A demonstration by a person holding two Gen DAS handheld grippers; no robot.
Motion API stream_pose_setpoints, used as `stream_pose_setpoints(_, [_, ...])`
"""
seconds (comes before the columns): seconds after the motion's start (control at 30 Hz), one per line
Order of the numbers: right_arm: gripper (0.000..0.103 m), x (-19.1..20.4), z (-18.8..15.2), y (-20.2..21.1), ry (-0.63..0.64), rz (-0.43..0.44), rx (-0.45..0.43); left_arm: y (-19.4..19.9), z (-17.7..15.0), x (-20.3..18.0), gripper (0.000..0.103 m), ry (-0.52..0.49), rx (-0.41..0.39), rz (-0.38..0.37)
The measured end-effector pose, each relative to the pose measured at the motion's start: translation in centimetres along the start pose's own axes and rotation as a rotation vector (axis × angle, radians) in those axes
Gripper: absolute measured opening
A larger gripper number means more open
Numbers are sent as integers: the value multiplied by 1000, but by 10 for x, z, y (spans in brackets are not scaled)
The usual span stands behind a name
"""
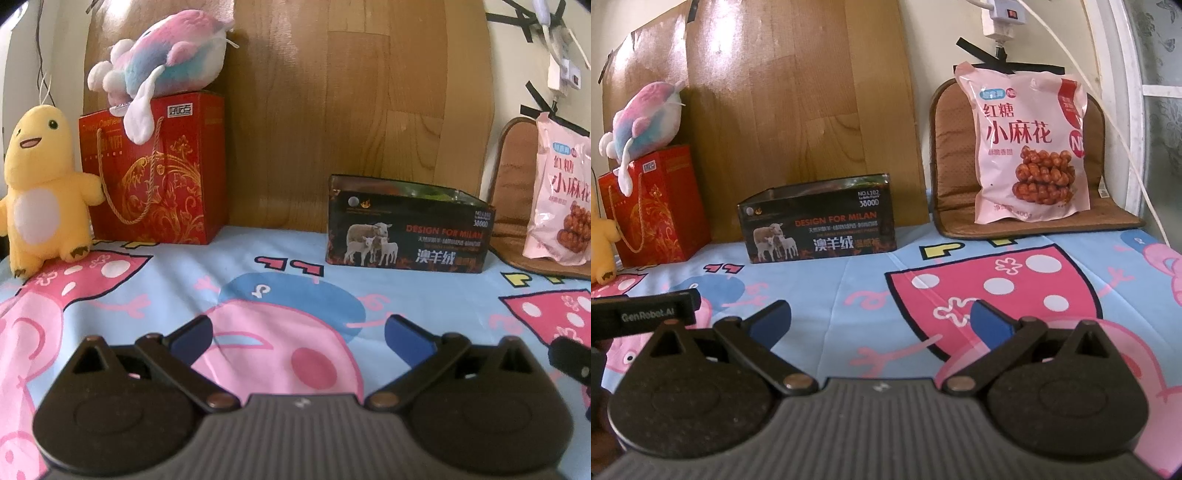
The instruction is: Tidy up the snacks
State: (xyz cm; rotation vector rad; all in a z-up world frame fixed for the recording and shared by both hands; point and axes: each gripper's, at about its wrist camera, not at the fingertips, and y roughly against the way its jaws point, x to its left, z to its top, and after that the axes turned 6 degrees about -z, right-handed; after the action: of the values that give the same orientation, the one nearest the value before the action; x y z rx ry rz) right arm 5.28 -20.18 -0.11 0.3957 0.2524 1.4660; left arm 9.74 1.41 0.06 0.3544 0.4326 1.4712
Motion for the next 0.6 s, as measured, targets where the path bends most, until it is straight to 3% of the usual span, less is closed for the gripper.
stream_pose_setpoints(0.3, [103,0,-1,1,2,-12,4,6,-1,-8,103,-38,-35,35])
stream_pose_setpoints(0.6, [103,4,-4,6,34,18,15,5,-2,-12,103,-56,5,-8])
